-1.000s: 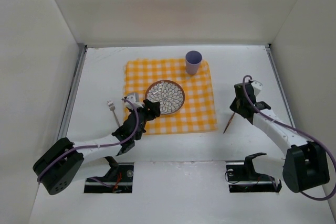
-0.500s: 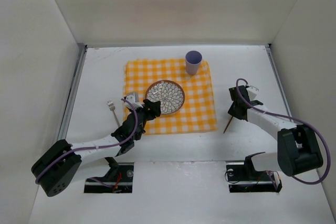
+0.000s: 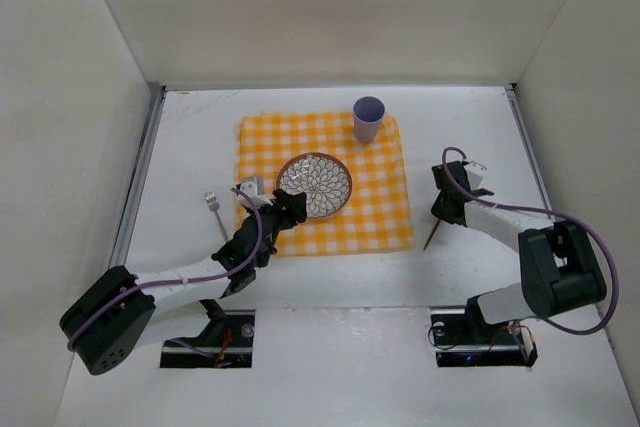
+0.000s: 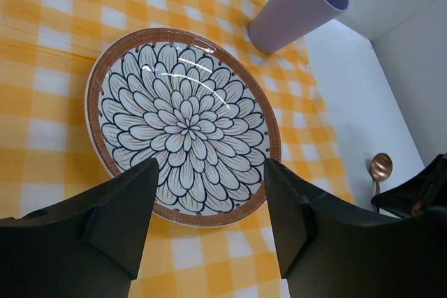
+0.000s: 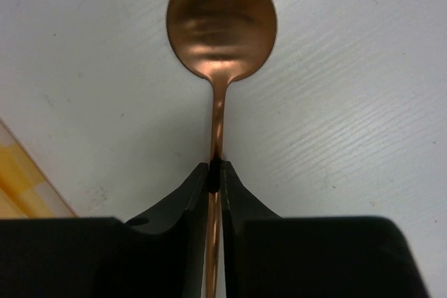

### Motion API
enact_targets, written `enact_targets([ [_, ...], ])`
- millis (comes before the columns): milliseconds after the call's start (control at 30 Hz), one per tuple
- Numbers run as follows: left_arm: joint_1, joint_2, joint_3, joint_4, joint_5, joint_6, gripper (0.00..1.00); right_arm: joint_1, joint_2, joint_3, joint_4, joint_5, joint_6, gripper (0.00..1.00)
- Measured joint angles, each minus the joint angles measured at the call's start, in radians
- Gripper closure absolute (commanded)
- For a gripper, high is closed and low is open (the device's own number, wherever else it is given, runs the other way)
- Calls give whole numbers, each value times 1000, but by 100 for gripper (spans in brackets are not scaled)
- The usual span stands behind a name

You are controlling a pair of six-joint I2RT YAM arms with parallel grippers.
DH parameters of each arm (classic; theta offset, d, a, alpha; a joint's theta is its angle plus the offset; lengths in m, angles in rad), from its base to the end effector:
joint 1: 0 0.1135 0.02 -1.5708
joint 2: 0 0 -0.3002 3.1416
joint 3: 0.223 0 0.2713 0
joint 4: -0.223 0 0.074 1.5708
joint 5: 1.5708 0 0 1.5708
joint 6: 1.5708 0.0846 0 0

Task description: Set the dinner table for one person

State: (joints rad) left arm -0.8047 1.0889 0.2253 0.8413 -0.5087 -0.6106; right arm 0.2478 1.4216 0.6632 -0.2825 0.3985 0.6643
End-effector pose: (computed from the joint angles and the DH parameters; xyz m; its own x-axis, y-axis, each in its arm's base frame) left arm 0.2004 -0.1489 0.2141 -0.1800 -0.5352 -0.8253 0.2302 0.7928 -0.5643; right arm 0.2849 0.0382 0.1408 -0.6808 0.4139 -0.6044 0.4874 0.8718 0.0480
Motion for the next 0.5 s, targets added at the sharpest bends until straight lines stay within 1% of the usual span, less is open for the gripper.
enact_targets([
  [100, 2, 0, 0, 0, 0, 0, 40, 0, 5, 3, 8, 5, 2, 93],
  [233, 2, 0, 0, 0, 0, 0, 40, -9, -21, 0, -8, 5, 1, 94],
  [367, 2, 3, 0, 0, 0, 0, 40, -7, -101, 9, -49, 6, -13, 94],
  [500, 5, 5, 0, 0, 0, -1, 40, 71, -145, 84, -79, 6, -55, 94],
])
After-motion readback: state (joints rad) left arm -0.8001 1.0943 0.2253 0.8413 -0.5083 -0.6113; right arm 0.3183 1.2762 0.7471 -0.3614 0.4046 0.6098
